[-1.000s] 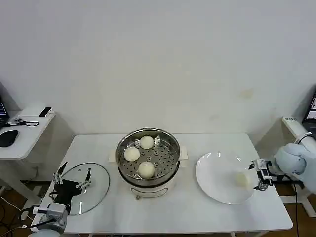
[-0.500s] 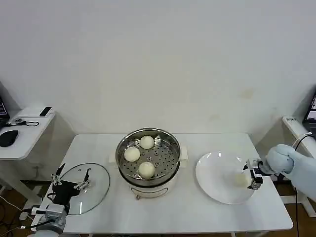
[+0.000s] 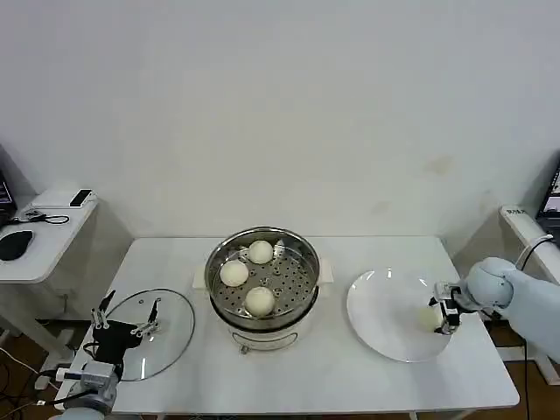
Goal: Take steamed baozi put them in steamer then cover it.
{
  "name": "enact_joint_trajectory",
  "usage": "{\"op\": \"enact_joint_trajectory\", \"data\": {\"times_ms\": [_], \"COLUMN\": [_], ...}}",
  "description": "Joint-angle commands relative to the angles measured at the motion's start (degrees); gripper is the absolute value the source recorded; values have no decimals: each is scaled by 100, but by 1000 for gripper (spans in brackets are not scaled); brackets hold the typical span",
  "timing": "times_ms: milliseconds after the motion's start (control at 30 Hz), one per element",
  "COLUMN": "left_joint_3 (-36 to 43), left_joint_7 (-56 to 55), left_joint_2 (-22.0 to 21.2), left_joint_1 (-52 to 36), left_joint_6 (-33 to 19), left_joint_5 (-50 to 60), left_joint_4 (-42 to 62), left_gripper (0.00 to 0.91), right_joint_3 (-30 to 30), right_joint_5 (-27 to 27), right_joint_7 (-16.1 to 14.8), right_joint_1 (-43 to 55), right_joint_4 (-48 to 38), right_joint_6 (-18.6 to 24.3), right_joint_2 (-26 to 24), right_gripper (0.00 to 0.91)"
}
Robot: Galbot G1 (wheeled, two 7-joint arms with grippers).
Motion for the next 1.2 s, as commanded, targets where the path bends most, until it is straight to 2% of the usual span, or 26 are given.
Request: {"op": "enact_joint_trajectory", "data": {"times_ms": [33,267,600,767,833,1033,1200], "left_joint_3": [-10,-44,-63,-27,-24,-26,-4], "left_joint_7": [-5,-10,-17,-13,-11,-6,-8], "left_joint_2": [-13,-27,-38,-33,-36,-12,-27], "left_joint_1": [16,52,47,11,-18,-58,-52], "left_joint_6": [-7,-26,-45,-33,-17,3,9], "left_joint_5": [2,-5,-24,-15,-15,-24,-27], "left_joint_4": [-19,-43,-60,-65,-66,-108,-106], "left_gripper": [907,907,907,907,907,907,907], "right_joint_3": [-12,-2,-519,-846,-1014,-1526,-2139], "right_joint_5": [6,136,532,945,982,1586,2164], "right_joint_7": [-35,-143,-173,-123,-117,17,332], "right_joint_1": [29,284,1475,2231,2542,3481,4129], "right_joint_4": [-19,122,490,870,1001,1156,1260], "right_joint_6": [-38,-63,-126,-287,-404,-825,-1200], "right_joint_2": [39,-7,-198,-198,-150,230,864], "right_gripper": [655,635,625,625,625,625,635]}}
